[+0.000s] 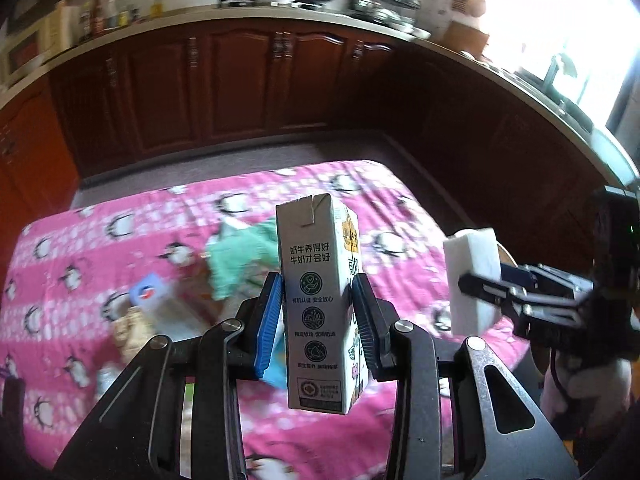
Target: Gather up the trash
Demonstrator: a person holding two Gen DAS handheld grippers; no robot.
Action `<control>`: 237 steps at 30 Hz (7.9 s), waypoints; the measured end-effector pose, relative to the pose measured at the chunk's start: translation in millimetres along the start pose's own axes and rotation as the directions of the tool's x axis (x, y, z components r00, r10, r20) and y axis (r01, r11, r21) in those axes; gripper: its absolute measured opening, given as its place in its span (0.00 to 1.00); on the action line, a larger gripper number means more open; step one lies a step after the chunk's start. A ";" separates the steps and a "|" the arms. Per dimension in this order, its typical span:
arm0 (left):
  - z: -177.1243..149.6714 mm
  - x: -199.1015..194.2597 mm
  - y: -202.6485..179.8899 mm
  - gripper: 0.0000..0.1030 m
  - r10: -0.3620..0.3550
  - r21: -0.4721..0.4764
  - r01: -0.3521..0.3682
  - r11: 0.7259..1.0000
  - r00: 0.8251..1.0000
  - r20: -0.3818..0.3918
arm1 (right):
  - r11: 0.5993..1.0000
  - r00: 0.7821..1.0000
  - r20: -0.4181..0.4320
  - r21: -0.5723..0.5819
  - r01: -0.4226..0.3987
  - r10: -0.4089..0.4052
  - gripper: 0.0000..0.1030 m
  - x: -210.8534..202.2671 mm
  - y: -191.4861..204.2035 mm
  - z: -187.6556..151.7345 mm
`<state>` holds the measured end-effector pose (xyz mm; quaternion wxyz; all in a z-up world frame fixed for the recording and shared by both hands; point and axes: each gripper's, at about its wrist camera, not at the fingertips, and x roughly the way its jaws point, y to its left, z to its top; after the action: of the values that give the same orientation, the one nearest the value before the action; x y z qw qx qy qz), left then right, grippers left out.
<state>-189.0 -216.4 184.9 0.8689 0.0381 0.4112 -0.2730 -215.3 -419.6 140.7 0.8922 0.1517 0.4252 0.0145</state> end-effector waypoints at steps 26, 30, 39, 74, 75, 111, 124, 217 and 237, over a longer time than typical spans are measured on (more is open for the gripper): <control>47.3 136.5 -213.4 0.32 -0.229 0.198 0.264 0.944 0.957 -0.180 | 0.876 0.940 -0.114 0.341 0.340 -0.321 0.54 -13.0 -255.2 -41.9; 47.8 165.6 -240.9 0.32 -0.242 0.198 0.283 0.938 0.948 -0.208 | 0.848 0.940 -0.121 0.407 0.339 -0.318 0.55 -10.2 -279.5 -54.6; 37.8 199.6 -245.1 0.46 -0.265 0.117 0.309 0.944 0.920 -0.289 | 0.829 0.939 -0.104 0.446 0.338 -0.327 0.68 -20.0 -293.6 -65.9; 3.4 78.8 -83.5 0.46 0.016 0.088 -0.013 0.996 0.999 -0.034 | 0.980 0.986 0.027 0.117 0.160 -0.164 0.73 -13.3 -88.3 -6.1; 2.4 76.1 -78.6 0.46 0.022 0.080 -0.019 0.997 0.999 -0.031 | 0.982 0.987 0.028 0.111 0.155 -0.158 0.73 -11.2 -83.8 -5.5; -73.7 -11.2 147.5 0.47 0.188 -0.292 -0.205 0.934 0.978 -0.085 | 0.995 0.996 -0.092 -0.103 0.001 -0.010 0.73 50.4 30.9 -4.9; -55.3 31.0 112.7 0.63 -0.014 -0.163 -0.006 0.987 0.993 -0.120 | 0.975 0.976 -0.217 -0.213 -0.068 0.020 0.73 96.7 55.5 -23.9; 3.8 65.4 -85.7 0.48 -0.065 0.211 0.081 0.974 0.995 -0.081 | 1.000 1.000 0.016 0.004 0.024 -0.024 0.42 -8.1 -53.9 -15.8; 10.2 107.9 -140.8 0.48 -0.133 0.253 0.168 0.953 0.980 -0.148 | 0.986 0.993 0.003 0.115 0.118 -0.119 0.42 -20.2 -123.9 -25.4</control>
<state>-197.8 -386.6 134.5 0.8040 0.1398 0.4284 -0.3879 -260.4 -534.3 105.8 0.8834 0.1772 0.4292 -0.0638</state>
